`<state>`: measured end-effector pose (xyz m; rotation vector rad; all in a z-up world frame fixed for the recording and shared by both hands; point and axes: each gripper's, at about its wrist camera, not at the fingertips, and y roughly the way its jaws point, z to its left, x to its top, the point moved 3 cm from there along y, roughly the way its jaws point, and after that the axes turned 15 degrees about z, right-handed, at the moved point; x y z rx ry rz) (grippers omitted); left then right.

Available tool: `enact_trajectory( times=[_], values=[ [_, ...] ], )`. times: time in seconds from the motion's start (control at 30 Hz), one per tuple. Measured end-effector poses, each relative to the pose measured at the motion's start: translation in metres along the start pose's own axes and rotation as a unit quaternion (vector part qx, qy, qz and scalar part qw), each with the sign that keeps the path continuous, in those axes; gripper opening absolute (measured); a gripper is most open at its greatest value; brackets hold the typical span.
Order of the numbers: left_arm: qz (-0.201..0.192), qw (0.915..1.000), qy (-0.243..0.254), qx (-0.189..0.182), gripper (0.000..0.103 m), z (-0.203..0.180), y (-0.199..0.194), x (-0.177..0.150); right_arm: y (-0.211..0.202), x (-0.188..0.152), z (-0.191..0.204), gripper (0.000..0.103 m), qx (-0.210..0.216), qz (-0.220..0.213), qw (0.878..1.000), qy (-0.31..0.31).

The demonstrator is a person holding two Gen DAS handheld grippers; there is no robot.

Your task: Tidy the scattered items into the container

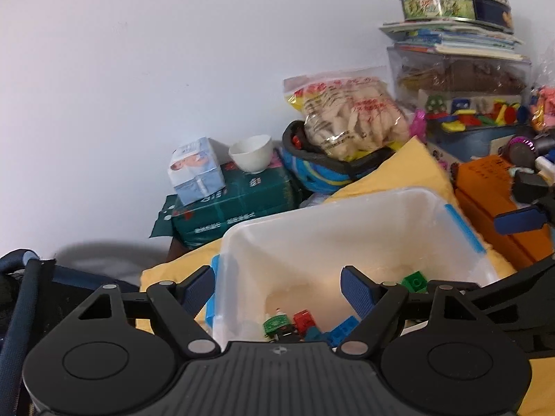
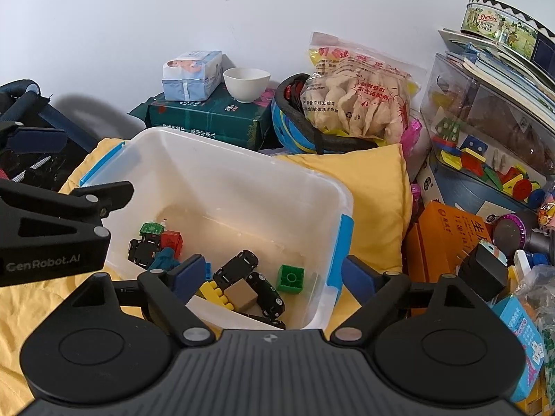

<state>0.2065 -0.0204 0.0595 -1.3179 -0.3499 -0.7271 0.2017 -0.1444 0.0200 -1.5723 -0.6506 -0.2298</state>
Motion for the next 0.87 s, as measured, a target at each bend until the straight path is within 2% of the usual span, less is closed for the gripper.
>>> enact_trajectory(
  times=[0.17,0.87],
  values=[
    [0.020,0.9989,-0.009,-0.042,0.084,0.004,0.007,0.002,0.004,0.000,0.000,0.088,0.002,0.004,1.000,0.003],
    [0.029,0.9983,-0.001,-0.051,0.084,0.006,0.016,0.006,0.009,0.002,-0.003,0.090,0.002,0.008,1.000,0.010]
  ],
)
